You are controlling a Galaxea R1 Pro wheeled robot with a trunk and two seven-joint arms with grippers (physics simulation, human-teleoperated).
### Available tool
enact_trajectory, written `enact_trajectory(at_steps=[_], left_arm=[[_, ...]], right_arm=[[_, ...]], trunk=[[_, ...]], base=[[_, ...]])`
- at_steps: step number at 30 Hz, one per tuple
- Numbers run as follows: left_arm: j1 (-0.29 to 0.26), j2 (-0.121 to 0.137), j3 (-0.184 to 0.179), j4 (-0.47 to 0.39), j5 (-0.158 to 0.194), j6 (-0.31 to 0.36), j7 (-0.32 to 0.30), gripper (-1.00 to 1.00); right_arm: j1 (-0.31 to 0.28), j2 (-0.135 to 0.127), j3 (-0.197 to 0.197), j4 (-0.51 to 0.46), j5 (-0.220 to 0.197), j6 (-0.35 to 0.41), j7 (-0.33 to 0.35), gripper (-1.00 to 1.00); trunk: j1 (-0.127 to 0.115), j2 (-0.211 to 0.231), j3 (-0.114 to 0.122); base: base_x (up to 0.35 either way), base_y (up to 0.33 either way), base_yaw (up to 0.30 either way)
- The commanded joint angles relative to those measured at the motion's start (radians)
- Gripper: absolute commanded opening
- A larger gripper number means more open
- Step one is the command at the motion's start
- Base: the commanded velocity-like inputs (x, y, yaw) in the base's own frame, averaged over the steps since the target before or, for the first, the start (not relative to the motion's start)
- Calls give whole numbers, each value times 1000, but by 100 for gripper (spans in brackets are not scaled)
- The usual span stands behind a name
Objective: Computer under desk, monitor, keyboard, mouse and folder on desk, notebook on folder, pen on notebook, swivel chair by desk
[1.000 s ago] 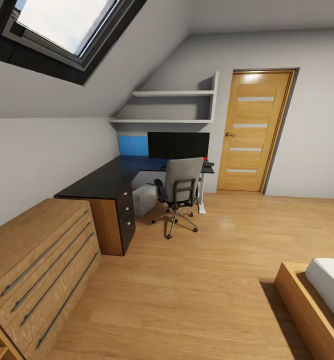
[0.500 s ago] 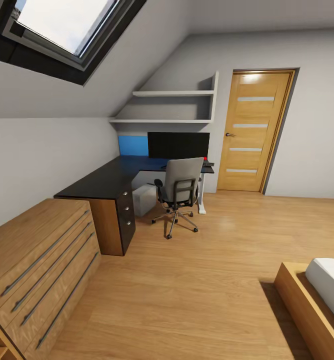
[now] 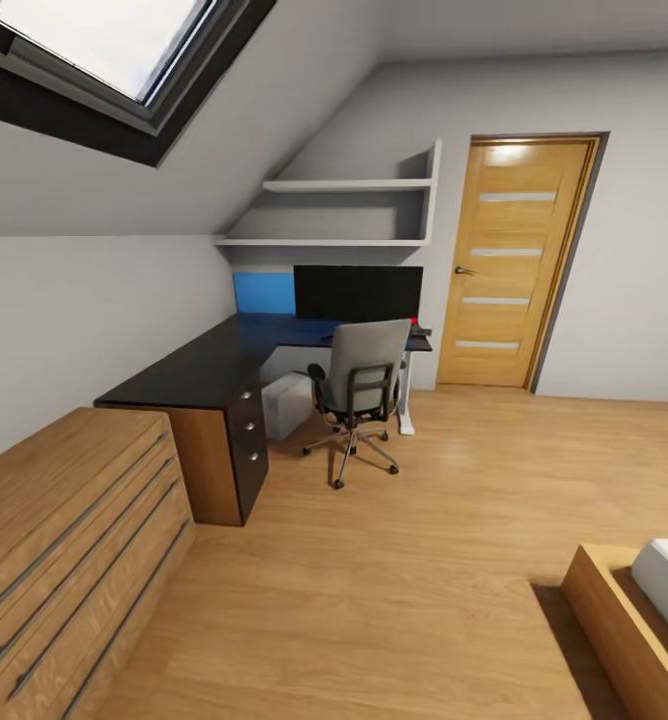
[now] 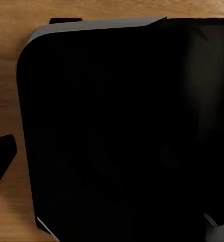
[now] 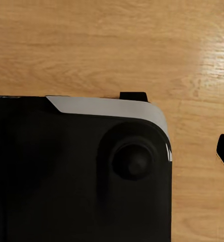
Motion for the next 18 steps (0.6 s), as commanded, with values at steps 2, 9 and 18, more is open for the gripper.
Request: enact_trajectory(at_steps=[2, 9, 18], left_arm=[[0, 0, 0, -7, -1, -1, -1, 100], [0, 0, -1, -92, -4, 2, -1, 100], [0, -4, -1, -158, -5, 7, 1, 100]], right_arm=[[-1, 0, 0, 0, 0, -4, 0, 100], [-1, 4, 4, -2, 3, -84, 8, 100], [-1, -49, -1, -1, -1, -207, 0, 100]], trunk=[[1, 0, -1], [1, 0, -1], [1, 0, -1]], base=[[327, 0, 0], [328, 0, 0], [329, 0, 0]])
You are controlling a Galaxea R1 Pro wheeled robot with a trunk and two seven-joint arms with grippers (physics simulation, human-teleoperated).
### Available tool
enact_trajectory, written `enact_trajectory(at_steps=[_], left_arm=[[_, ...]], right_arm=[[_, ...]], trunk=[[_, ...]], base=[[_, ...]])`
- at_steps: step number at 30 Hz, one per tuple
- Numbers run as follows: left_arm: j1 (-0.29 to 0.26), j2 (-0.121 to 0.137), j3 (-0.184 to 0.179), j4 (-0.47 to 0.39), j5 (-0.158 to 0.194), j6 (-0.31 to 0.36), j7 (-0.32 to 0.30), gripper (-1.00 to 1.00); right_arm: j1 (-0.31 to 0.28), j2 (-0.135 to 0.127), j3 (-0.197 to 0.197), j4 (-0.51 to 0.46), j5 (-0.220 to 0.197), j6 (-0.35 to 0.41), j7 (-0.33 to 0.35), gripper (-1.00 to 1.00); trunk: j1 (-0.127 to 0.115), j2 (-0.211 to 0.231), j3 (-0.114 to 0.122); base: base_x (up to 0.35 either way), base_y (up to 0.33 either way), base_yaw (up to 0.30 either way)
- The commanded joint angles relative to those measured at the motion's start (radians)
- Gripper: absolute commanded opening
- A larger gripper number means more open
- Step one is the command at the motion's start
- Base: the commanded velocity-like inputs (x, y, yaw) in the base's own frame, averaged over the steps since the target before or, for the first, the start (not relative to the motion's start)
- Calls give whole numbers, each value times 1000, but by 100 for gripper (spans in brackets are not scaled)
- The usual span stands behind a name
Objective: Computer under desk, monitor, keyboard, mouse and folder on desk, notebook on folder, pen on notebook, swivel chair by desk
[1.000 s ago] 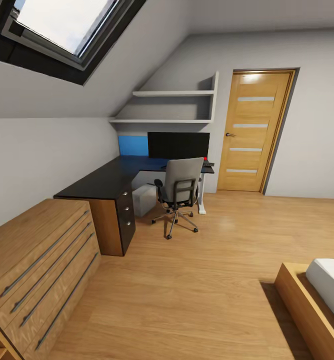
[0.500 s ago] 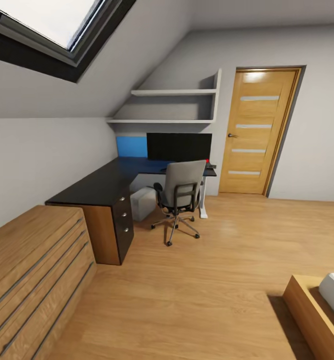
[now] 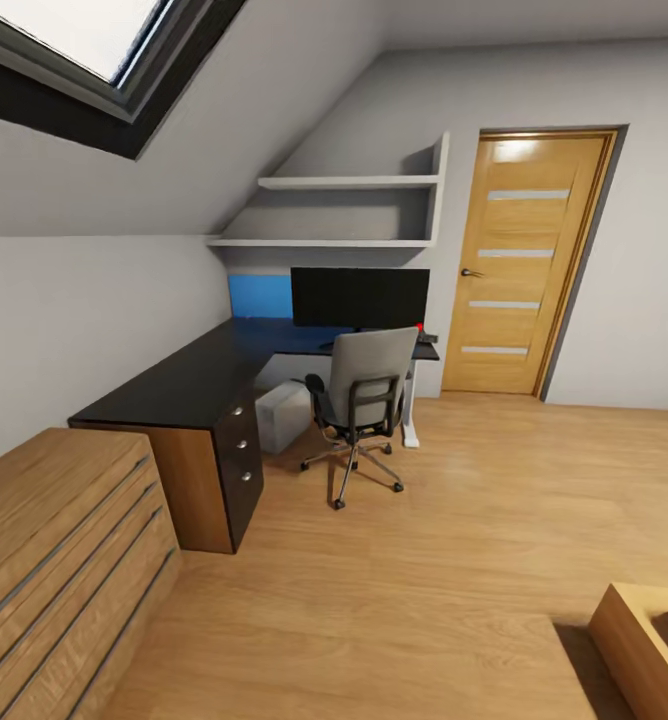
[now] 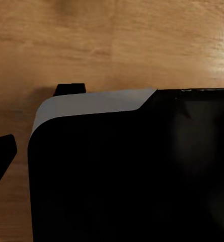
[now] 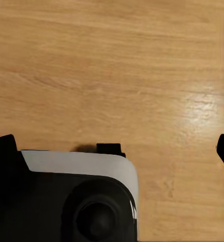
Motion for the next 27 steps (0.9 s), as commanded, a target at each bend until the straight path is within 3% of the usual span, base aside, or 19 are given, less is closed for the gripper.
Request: enact_trajectory(at_steps=[1, 10, 19, 20, 21, 27], left_arm=[[0, -1, 0, -8, -1, 1, -1, 100], [0, 7, 2, -1, 1, 1, 2, 100], [0, 7, 3, -18, 2, -7, 5, 100], [0, 5, 2, -33, 2, -8, 5, 100], [0, 4, 0, -101, -1, -7, 2, 100], [0, 29, -2, -136, -3, -5, 1, 100]], right_arm=[[-1, -2, 1, 1, 0, -3, 0, 100], [-1, -37, 4, 1, 3, -3, -2, 100], [-1, -34, 4, 7, -1, -3, -1, 100], [-1, -33, 4, 8, -1, -3, -1, 100], [-1, -31, 4, 8, -2, -3, -1, 100], [-1, -30, 4, 7, -2, -3, -1, 100]], trunk=[[1, 0, -1], [1, 0, -1], [1, 0, -1], [1, 0, -1], [1, 0, -1], [1, 0, -1]], base=[[328, 0, 0], [324, 0, 0], [323, 0, 0], [331, 0, 0], [332, 0, 0], [333, 0, 0]])
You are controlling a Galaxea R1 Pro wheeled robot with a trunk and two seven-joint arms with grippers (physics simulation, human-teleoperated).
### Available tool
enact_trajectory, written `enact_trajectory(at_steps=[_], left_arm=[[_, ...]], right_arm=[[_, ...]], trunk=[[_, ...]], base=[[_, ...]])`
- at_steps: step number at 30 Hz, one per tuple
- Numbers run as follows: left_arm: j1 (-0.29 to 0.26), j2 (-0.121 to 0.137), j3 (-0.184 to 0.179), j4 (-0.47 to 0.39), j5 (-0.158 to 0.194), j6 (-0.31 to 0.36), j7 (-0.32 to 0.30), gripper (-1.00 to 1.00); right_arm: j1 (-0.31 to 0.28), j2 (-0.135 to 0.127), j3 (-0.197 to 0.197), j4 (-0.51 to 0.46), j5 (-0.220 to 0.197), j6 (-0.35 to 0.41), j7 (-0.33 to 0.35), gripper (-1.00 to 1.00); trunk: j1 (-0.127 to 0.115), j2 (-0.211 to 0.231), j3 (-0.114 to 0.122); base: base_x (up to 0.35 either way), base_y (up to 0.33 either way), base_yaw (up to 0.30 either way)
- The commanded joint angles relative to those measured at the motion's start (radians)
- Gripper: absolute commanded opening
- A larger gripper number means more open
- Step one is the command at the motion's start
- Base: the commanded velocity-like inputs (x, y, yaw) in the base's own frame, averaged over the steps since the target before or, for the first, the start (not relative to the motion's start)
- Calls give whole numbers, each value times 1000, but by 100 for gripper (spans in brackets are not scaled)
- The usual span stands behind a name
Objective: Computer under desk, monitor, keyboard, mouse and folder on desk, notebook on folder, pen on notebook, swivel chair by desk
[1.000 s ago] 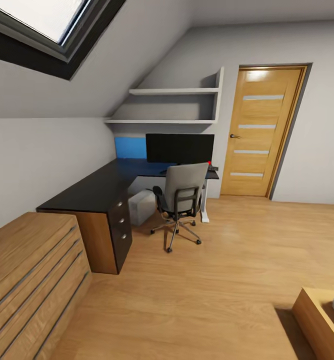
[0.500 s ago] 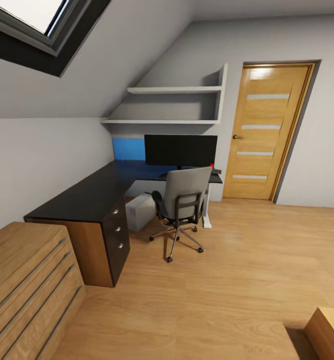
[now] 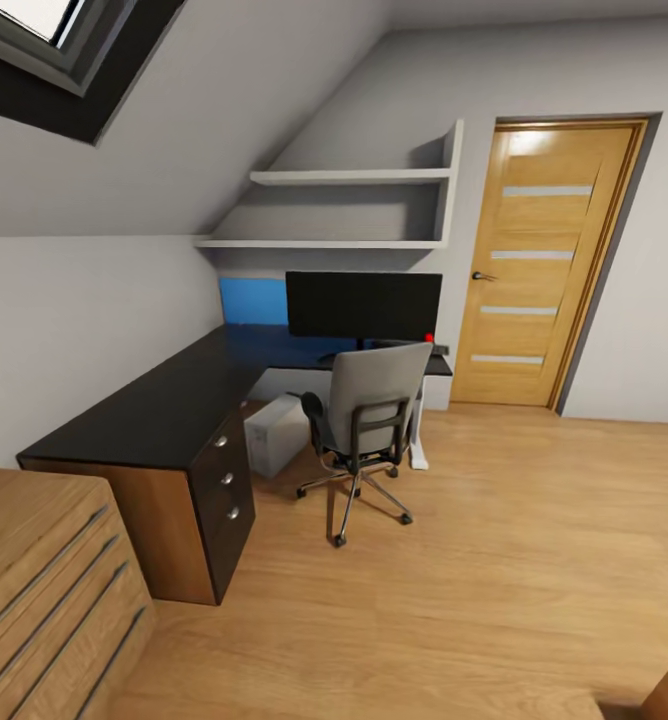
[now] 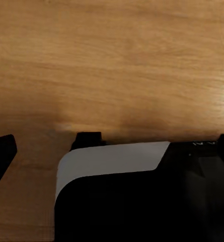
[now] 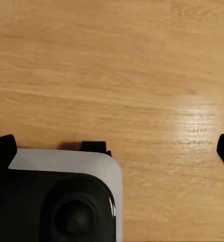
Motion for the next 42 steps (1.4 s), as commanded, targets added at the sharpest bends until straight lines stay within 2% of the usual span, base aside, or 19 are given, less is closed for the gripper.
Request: enact_trajectory(at_steps=[1, 5, 21, 24, 26, 29, 42], left_arm=[[0, 2, -1, 0, -1, -1, -1, 100], [0, 11, 1, 7, 2, -1, 2, 100], [0, 12, -8, 8, -3, 1, -2, 100], [0, 30, -13, 3, -20, 0, -2, 100], [0, 59, -15, -1, -28, -2, -3, 100], [0, 71, -15, -3, -31, -3, -3, 100], [0, 75, -16, 1, -30, -3, 2, 100]], right_arm=[[-1, 0, 1, 1, -1, -3, 0, 100], [-1, 0, 1, 2, -1, -3, 0, 100], [-1, 0, 1, 3, -1, -3, 0, 100], [-1, 0, 2, 3, -1, -3, 0, 100], [-1, 0, 1, 3, -1, -3, 0, 100], [-1, 0, 1, 3, -1, -3, 0, 100], [-1, 0, 1, 3, -1, -3, 0, 100]], trunk=[[1, 0, -1], [1, 0, -1], [1, 0, -1], [1, 0, -1], [1, 0, -1], [1, 0, -1], [1, 0, -1]], base=[[333, 0, 0], [333, 0, 0], [331, 0, 0], [285, 0, 0], [267, 0, 0], [262, 0, 0], [257, -88, 0]])
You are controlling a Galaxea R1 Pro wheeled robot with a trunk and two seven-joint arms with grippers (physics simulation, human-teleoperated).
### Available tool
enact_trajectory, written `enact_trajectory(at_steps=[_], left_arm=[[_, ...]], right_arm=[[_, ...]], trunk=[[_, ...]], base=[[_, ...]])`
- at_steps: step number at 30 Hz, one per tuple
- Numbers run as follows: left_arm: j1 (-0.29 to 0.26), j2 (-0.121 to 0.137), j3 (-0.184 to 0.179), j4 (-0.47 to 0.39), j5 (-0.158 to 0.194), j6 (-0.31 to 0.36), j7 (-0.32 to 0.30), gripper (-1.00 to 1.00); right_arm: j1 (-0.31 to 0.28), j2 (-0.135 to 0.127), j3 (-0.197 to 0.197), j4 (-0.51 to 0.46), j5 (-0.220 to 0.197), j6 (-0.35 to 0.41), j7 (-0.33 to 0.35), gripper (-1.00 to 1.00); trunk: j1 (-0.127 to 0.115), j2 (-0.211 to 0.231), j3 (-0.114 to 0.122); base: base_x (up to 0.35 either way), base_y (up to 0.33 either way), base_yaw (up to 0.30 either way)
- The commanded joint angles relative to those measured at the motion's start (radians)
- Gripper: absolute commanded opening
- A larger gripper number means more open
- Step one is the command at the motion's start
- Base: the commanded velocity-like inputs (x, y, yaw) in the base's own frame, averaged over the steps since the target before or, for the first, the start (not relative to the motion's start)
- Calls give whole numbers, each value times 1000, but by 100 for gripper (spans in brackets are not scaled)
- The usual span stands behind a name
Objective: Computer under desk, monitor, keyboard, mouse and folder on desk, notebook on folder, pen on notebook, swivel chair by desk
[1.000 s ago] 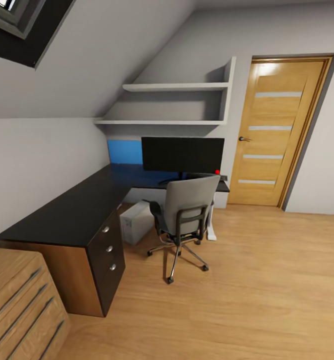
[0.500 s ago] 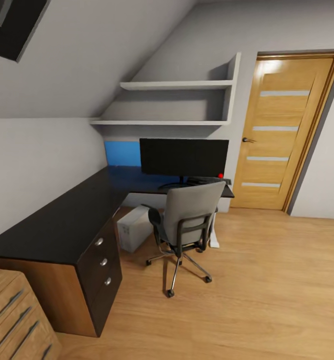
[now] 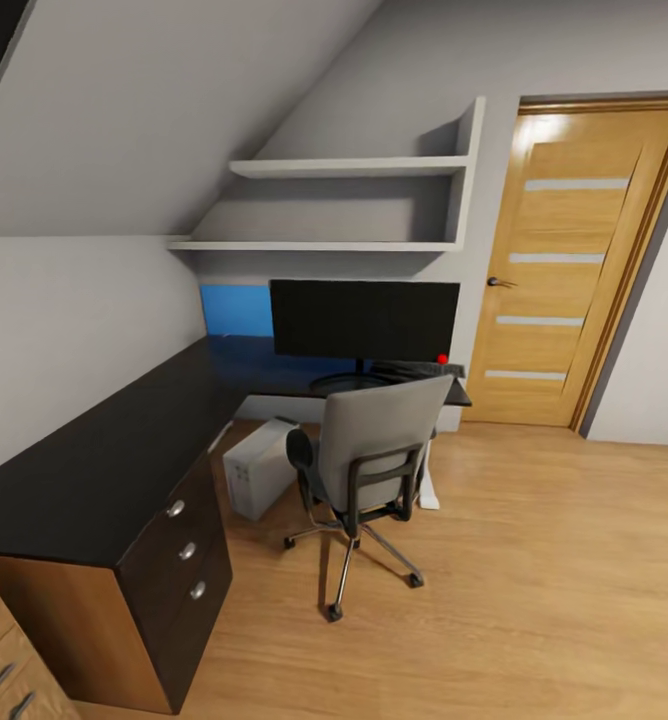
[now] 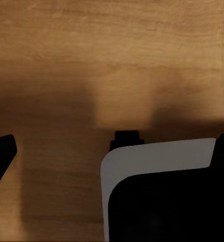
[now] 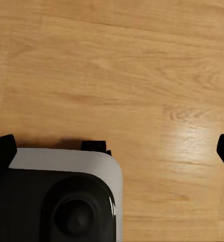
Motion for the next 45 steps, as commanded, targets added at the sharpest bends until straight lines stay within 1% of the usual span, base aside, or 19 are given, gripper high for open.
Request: enact_trajectory(at_steps=[1, 25, 30, 34, 35, 36, 37, 38, 40, 42, 45], left_arm=[[0, 0, -2, -1, -3, -1, 0, 100], [0, 1, -2, -1, 0, 2, 4, 100], [0, 3, 0, -3, 10, 2, 7, 100], [0, 1, 4, -3, 36, 0, 6, 100], [0, 1, 5, -2, 75, 0, 6, 100], [0, 0, 6, -2, 91, 0, 6, 100], [0, 0, 7, -1, 116, 0, 5, 100], [0, 0, 9, 0, 138, -1, 5, 100], [0, 1, 9, 0, 147, -1, 4, 100], [0, 0, 12, 0, 157, -1, 0, 100], [0, -1, 13, 0, 165, -1, -2, 100]], right_arm=[[-1, 0, 1, 1, -1, -3, 0, 100], [-1, 0, 1, 1, -1, -3, 0, 100], [-1, 0, 1, 1, -1, -3, 0, 100], [-1, 3, 3, 2, 1, -2, 1, 100], [-1, 21, -5, -22, -7, -9, 0, 100], [-1, 29, -9, -43, -10, -15, -1, 100], [-1, 40, -15, -92, -17, -24, -2, 100], [-1, 50, -21, -161, -23, -34, -3, 100], [-1, 55, -22, -202, -23, -38, -3, 100], [-1, 74, -22, -276, -23, -46, -3, 100], [-1, 90, -23, -315, -26, -65, -3, 100]], trunk=[[0, 0, -1], [0, 0, -1], [0, 0, -1], [0, 0, -1], [0, 0, -1], [0, 0, -1], [0, 0, -1], [0, 0, -1], [0, 0, -1], [0, 0, -1], [0, 0, -1]], base=[[257, -199, 0], [257, -202, 0], [257, -202, 0], [257, -200, 0], [257, -197, 0], [257, -197, 0], [257, -197, 0], [264, -172, 0], [269, -159, 0], [275, -141, 0], [226, -95, 0]])
